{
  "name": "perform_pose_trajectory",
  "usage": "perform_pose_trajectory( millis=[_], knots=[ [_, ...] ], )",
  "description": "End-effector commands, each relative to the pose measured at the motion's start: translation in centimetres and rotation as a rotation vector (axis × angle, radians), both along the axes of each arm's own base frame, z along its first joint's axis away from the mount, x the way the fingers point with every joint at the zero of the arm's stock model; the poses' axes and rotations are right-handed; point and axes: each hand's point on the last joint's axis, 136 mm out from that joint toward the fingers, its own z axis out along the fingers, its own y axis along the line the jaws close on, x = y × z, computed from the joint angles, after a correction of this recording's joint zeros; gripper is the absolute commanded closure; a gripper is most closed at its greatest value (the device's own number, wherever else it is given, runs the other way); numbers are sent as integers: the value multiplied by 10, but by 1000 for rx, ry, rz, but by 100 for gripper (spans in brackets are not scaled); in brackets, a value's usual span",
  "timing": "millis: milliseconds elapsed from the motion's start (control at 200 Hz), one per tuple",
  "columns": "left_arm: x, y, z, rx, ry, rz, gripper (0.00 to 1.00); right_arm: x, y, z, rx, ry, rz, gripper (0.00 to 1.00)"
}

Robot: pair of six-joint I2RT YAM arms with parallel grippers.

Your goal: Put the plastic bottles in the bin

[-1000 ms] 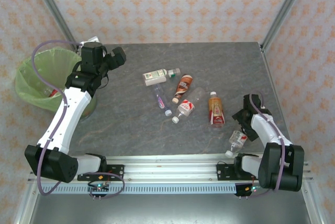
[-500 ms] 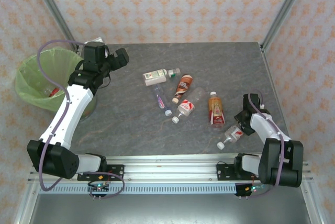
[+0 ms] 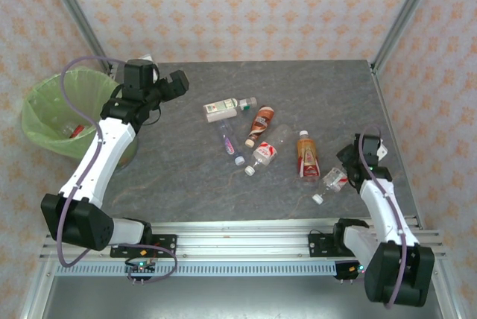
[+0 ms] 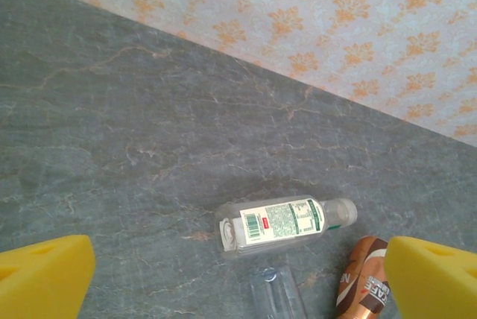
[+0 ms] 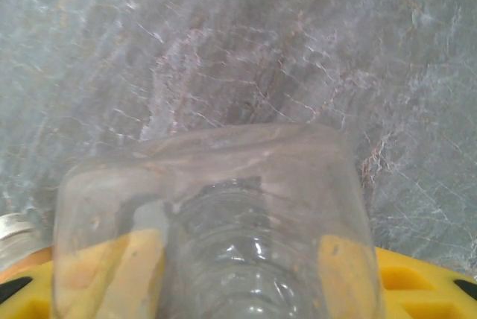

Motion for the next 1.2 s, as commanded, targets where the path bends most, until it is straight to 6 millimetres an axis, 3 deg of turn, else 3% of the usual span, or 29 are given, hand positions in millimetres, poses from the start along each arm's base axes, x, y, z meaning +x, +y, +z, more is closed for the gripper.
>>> perform_pose_trajectory(
  millis=[0, 360, 621, 926, 1196],
  knots=[
    [4, -17, 6, -44, -3, -68, 0, 2, 0, 14, -20, -63, 22, 52],
    [7, -65, 3, -79, -20, -257, 0, 36, 50, 84, 145, -398, 232, 54],
    [-4, -117, -3, -24, -43, -437, 0, 54, 101, 132, 232, -579, 393, 54],
    [-20, -188, -18, 103, -54, -640, 0, 75, 165, 159, 248, -630, 541, 54],
    [-51, -256, -35, 37, -65, -853, 0, 94, 205, 169, 295, -668, 580, 53]
  ],
)
